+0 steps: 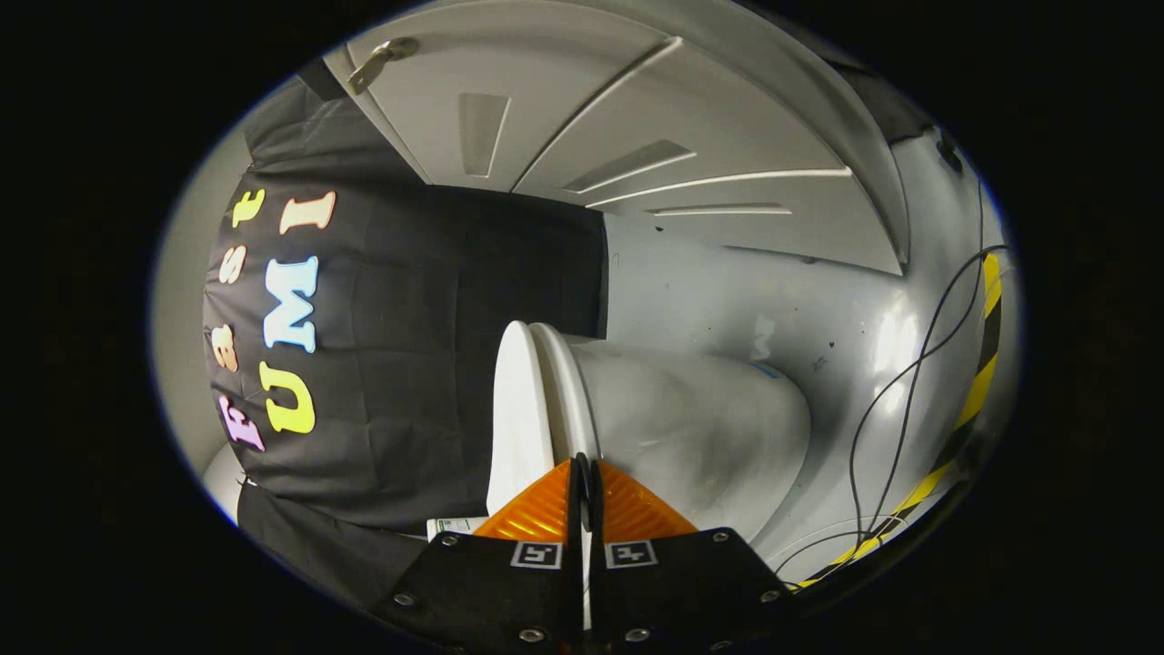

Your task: Open the toilet lid.

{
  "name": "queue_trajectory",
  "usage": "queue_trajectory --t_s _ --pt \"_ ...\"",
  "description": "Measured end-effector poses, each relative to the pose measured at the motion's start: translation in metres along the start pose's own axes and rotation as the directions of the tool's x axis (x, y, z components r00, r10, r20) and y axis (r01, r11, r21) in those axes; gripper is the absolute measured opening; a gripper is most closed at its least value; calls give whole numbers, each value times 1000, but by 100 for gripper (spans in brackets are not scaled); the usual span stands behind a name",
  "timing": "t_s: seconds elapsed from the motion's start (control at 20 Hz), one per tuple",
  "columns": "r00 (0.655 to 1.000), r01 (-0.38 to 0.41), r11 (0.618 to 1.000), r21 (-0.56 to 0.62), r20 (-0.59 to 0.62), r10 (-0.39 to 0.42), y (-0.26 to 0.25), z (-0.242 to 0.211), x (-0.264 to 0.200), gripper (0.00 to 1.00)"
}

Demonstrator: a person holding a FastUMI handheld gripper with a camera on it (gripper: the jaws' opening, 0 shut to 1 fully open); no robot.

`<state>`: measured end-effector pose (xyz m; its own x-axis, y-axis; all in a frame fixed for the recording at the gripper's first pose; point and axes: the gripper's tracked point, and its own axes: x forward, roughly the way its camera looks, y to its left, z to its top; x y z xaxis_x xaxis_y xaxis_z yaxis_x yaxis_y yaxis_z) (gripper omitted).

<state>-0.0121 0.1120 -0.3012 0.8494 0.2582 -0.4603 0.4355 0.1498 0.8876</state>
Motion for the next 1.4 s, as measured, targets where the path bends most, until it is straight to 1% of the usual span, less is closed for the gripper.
queue_trajectory --t_s 0.1,0.2,0.35,0.45,0.6,0.8,1.1,1.25,1.4 --pt "1000 13 1000 1 1 -13 0 2 -2 0" --pt "1000 14 1000 2 -10 -14 6 2 -5 0" --pt "1000 22 995 -98 9 -21 17 5 -8 0" --pt "999 29 995 -98 21 -27 26 5 -13 0" --pt "1000 9 995 -95 30 -6 41 4 -19 0" --pt "999 24 993 -112 46 -18 60 3 -27 0" --pt "998 -15 974 -226 49 27 111 -3 -43 0" --pt "997 -50 952 -302 47 68 138 -10 -53 0" --pt "995 -69 944 -324 42 87 158 -17 -59 0"
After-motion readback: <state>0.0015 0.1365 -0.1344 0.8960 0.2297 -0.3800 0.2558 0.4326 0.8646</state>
